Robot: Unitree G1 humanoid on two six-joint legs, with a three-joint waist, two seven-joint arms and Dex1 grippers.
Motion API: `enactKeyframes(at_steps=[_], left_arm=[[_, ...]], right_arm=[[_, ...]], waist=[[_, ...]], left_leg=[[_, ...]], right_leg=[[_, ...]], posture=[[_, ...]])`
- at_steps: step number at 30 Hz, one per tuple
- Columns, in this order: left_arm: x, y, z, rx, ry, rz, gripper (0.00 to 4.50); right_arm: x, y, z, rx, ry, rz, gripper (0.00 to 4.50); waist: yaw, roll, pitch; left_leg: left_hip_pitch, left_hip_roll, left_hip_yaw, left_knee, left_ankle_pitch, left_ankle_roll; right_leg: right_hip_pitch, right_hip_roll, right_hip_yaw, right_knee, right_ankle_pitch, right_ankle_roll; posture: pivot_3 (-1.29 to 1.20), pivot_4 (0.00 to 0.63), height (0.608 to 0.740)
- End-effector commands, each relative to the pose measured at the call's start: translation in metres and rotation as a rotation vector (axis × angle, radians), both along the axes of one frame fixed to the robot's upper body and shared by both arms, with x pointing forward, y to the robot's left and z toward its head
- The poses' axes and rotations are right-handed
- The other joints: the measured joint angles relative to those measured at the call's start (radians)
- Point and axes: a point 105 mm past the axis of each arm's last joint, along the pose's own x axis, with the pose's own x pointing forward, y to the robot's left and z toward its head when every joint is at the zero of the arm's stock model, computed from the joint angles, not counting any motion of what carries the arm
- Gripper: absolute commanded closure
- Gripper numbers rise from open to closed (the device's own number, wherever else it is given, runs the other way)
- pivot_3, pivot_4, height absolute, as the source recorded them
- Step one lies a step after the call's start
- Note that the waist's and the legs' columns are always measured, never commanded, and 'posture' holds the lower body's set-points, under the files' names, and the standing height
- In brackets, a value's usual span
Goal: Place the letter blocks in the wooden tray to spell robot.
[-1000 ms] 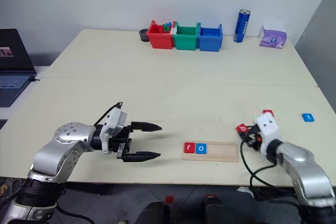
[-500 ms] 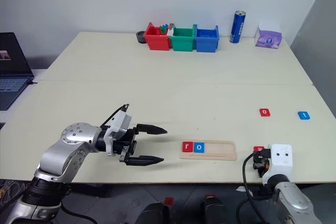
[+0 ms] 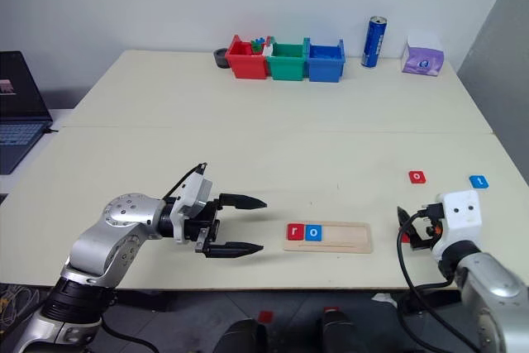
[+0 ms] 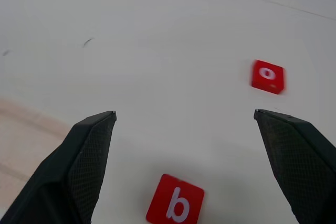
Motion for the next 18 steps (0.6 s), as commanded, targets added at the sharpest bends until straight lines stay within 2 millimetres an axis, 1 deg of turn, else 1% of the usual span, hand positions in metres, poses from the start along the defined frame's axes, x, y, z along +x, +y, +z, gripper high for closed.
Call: enactKeyframes(at_steps=[1,4,7,13,18], left_arm=[[0.0,-0.005,0.008,-0.002,-0.053,-0.017,0.0],[-0.001,-0.007,0.007,-0.002,-0.053,-0.018,0.0],[0.0,-0.008,0.006,0.001,-0.054,-0.015,0.0],[-0.001,-0.009,0.006,0.008,-0.055,-0.011,0.0],[-0.001,-0.008,0.004,0.016,-0.054,-0.001,0.0]], right_arm=[[-0.005,0.005,-0.001,-0.076,0.065,0.224,0.01],[-0.003,-0.005,-0.011,-0.174,0.153,0.356,0.01],[0.002,-0.013,-0.02,-0.228,0.198,0.43,0.01],[0.012,-0.023,-0.028,-0.276,0.244,0.491,0.01],[0.015,-0.029,-0.036,-0.281,0.3,0.516,0.01]], waist=[[0.0,-0.001,0.0],[0.0,-0.001,0.001],[0.0,-0.003,0.001],[0.001,-0.003,0.002],[0.001,-0.004,0.002]], left_leg=[[0.0,0.0,0.0,0.0,0.0,0.0],[0.0,0.0,0.0,0.0,0.0,0.0],[0.001,0.0,0.0,0.001,0.0,0.0],[0.0,0.0,0.0,0.001,0.0,0.0],[0.0,0.0,0.0,0.001,0.0,0.0]], right_leg=[[0.0,0.0,0.0,0.0,0.0,0.0],[0.0,0.001,0.0,0.0,0.0,0.0],[0.001,0.001,0.0,0.0,0.0,0.0],[0.0,0.001,0.0,0.0,0.0,0.0],[0.0,0.001,0.0,0.0,0.0,0.0]], posture=[[0.0,0.15,0.74],[0.0,0.15,0.74],[0.0,0.15,0.74],[0.0,0.15,0.74],[0.0,0.15,0.74]])
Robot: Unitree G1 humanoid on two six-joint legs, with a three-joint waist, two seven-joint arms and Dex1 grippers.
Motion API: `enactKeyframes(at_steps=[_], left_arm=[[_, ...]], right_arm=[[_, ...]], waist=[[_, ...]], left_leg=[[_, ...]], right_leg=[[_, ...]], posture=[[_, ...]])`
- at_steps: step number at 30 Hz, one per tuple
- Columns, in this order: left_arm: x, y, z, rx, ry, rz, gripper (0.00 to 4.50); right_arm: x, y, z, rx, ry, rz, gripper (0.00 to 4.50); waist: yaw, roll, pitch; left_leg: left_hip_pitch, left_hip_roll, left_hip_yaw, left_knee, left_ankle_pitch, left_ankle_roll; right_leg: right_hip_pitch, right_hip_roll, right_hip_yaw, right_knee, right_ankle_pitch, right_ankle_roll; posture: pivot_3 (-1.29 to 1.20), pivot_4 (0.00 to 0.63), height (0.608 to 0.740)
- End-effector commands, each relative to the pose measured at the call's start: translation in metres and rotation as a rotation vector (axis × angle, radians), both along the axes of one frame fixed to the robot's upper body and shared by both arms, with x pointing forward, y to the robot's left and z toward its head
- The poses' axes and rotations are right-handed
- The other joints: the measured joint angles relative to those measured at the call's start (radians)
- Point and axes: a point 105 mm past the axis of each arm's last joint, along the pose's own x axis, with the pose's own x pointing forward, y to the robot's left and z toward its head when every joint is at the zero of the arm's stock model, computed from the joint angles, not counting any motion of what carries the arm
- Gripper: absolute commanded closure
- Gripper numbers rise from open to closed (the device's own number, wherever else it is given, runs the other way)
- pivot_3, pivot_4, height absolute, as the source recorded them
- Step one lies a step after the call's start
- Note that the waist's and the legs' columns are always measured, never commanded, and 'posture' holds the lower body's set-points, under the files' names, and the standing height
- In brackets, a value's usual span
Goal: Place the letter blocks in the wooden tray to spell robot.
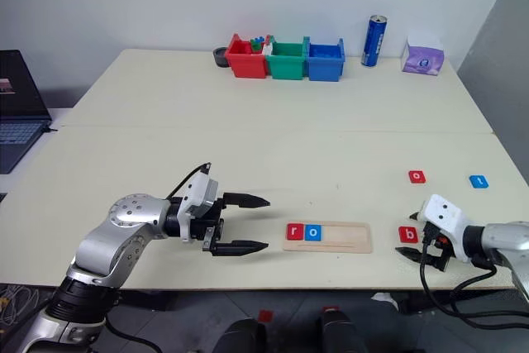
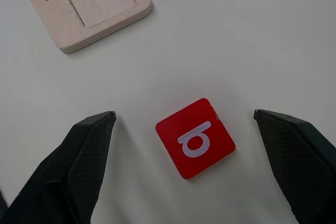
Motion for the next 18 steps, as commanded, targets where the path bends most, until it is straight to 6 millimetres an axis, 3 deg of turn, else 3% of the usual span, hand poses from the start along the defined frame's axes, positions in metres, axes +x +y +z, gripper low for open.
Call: enactKeyframes(at_steps=[1,3,6,13,16,18], left_arm=[[-0.003,-0.002,0.006,0.004,-0.044,-0.011,0.0],[-0.003,-0.002,0.005,0.006,-0.044,-0.009,0.0],[-0.003,-0.001,0.005,0.01,-0.043,-0.005,0.0],[-0.002,0.005,0.0,0.026,-0.04,0.014,0.0],[-0.001,0.012,-0.003,0.045,-0.037,0.033,0.0],[-0.001,0.017,-0.006,0.063,-0.04,0.042,0.0]], right_arm=[[0.002,-0.005,0.003,-0.031,0.013,0.028,0.01],[0.002,-0.005,0.001,-0.024,0.037,0.031,0.01],[0.003,-0.006,0.0,-0.027,0.058,0.039,0.6],[0.007,-0.004,0.007,0.006,0.048,0.038,3.04],[0.006,0.005,0.018,0.028,0.018,0.069,3.05],[0.006,0.021,0.03,0.056,-0.011,0.115,3.05]], waist=[[0.0,0.0,0.0],[0.0,0.0,0.0],[0.0,0.0,0.0],[0.0,0.0,0.0],[0.0,0.0,0.0],[-0.001,0.001,0.0]], left_leg=[[0.0,0.0,0.0,0.0,0.0,0.0],[0.0,0.0,0.0,0.0,0.0,0.0],[0.0,0.0,0.0,0.0,0.0,0.0],[0.0,0.001,0.0,0.001,0.0,0.0],[0.0,0.001,0.0,0.001,0.0,0.0],[0.0,0.001,-0.001,0.0,0.0,0.0]], right_leg=[[0.0,0.0,0.0,0.0,0.0,0.0],[0.0,0.0,0.0,0.0,0.0,0.0],[0.0,0.0,0.0,0.0,0.0,0.0],[0.0,0.0,0.0,0.0,0.0,0.0],[0.0,-0.001,0.0,0.001,0.0,0.0],[0.0,-0.001,0.0,0.001,0.001,0.0]], posture=[[0.0,0.15,0.74],[0.0,0.15,0.74],[0.0,0.15,0.74],[0.0,0.15,0.74],[0.0,0.15,0.74],[0.0,0.15,0.74]])
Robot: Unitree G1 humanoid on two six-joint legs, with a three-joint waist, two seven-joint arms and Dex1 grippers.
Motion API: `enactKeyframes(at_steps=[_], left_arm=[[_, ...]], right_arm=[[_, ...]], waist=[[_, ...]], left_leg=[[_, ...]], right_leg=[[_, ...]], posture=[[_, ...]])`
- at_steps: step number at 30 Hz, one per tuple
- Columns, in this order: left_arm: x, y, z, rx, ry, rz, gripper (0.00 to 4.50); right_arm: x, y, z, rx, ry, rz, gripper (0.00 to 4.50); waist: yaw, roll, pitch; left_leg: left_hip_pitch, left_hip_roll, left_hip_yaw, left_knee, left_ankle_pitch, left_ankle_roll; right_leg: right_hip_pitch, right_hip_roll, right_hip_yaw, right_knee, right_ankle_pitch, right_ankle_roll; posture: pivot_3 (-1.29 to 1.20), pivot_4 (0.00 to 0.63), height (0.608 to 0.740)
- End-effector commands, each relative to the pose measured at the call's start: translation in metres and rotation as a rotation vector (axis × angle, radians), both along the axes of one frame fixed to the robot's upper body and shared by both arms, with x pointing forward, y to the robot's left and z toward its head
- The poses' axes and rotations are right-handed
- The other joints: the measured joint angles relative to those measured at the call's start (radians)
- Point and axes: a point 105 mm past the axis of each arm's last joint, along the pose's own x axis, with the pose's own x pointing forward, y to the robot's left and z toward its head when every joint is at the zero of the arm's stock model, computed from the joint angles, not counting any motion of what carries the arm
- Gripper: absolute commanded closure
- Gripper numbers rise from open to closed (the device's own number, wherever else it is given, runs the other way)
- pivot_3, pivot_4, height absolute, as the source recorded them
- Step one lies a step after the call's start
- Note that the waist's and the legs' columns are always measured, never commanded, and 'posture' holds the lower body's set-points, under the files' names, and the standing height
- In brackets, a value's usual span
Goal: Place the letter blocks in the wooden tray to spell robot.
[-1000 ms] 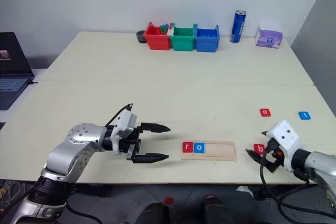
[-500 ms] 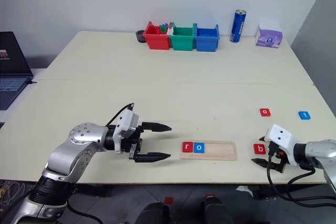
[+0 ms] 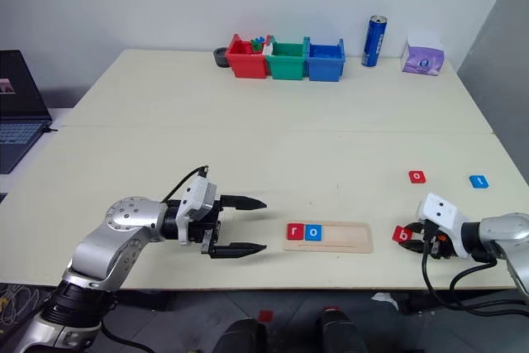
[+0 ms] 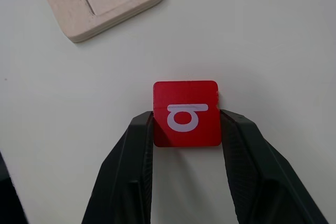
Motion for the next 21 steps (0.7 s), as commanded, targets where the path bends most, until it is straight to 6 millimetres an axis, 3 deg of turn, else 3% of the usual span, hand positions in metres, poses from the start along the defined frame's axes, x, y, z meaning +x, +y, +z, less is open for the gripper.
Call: enactKeyframes(at_steps=[1,5,9,15,21], left_arm=[[0.0,0.009,0.001,0.03,-0.042,0.009,0.0],[0.0,0.015,-0.003,0.055,-0.052,0.019,0.0],[0.001,0.016,-0.004,0.065,-0.063,0.018,0.0],[0.0,0.015,-0.004,0.07,-0.075,0.016,0.0],[-0.001,0.015,-0.005,0.071,-0.083,0.017,0.0]], right_arm=[[0.002,0.03,0.036,0.054,-0.101,0.096,3.05],[-0.005,0.073,0.042,0.069,-0.122,0.215,3.05],[-0.003,0.101,0.035,0.078,-0.12,0.271,3.05],[0.008,0.12,0.028,0.048,-0.119,0.311,3.05],[0.01,0.125,0.02,0.004,-0.1,0.351,3.05]], waist=[[-0.001,0.001,0.0],[0.0,0.001,0.0],[0.001,-0.001,0.001],[0.002,-0.001,0.001],[0.002,-0.001,0.001]], left_leg=[[0.0,0.0,-0.001,0.0,0.0,0.0],[0.0,0.0,-0.001,0.0,0.0,0.0],[0.0,0.0,-0.001,0.0,0.0,0.0],[-0.001,0.0,-0.001,0.0,0.0,0.0],[-0.001,0.0,-0.001,0.0,0.0,0.0]], right_leg=[[0.0,0.0,0.0,0.0,0.0,0.0],[0.0,0.0,0.0,0.0,0.0,0.0],[0.0,0.0,-0.001,0.0,0.0,0.001],[-0.001,-0.001,0.0,0.0,0.001,-0.001],[-0.001,-0.001,-0.002,0.0,0.001,-0.001]], posture=[[0.0,0.15,0.74],[0.0,0.15,0.74],[0.0,0.15,0.74],[0.0,0.15,0.74],[0.0,0.15,0.74]])
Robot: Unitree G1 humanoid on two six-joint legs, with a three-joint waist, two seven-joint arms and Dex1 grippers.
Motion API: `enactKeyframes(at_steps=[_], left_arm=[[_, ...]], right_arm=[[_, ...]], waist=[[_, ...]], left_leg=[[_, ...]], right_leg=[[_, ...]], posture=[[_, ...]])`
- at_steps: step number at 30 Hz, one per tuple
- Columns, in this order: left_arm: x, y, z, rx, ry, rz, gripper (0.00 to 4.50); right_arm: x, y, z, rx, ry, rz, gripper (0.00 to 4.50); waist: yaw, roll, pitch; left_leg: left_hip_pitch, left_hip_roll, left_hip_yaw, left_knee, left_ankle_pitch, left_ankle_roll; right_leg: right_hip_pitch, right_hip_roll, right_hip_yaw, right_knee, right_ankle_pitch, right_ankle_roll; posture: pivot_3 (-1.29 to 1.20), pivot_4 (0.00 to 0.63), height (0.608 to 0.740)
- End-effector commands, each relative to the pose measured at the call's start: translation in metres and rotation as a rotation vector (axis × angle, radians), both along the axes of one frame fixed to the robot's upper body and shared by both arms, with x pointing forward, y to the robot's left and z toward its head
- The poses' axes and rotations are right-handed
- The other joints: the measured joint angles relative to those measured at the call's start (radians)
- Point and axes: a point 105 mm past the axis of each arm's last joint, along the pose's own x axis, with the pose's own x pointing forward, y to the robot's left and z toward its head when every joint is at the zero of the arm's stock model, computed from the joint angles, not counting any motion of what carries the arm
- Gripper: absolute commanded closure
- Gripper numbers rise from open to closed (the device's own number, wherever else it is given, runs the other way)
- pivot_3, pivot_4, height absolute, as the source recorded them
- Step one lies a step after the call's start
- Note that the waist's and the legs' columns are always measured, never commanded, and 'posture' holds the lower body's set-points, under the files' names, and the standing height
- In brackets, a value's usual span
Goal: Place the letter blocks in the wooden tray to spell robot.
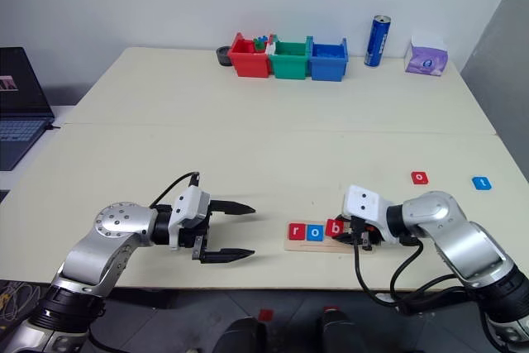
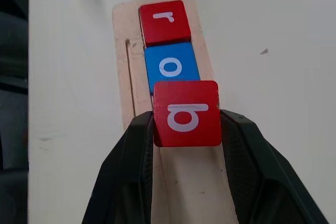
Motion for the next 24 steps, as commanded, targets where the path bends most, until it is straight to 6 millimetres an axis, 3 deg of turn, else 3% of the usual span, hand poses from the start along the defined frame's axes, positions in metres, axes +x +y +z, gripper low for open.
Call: enactKeyframes(at_steps=[1,24], left_arm=[[-0.0011,0.0002,0.0047,-0.002,-0.039,-0.003,0.0],[-0.0021,-0.0055,0.0027,-0.015,-0.042,-0.014,0.0]], right_arm=[[0.0005,0.004,0.0022,-0.021,-0.015,0.034,3.05],[0.0068,0.0031,-0.0009,-0.056,-0.023,0.041,3.05]], waist=[[0.0,0.0,0.0],[0.0,0.0,0.0]], left_leg=[[0.0,0.0,0.0,0.0,0.0,0.0],[0.0,0.0,0.0,0.0,0.0,0.0]], right_leg=[[0.0,0.0,0.0,0.0,0.0,0.0],[0.0,0.0,0.0,0.0,0.001,-0.001]], posture=[[0.0,0.15,0.74],[0.0,0.15,0.74]])
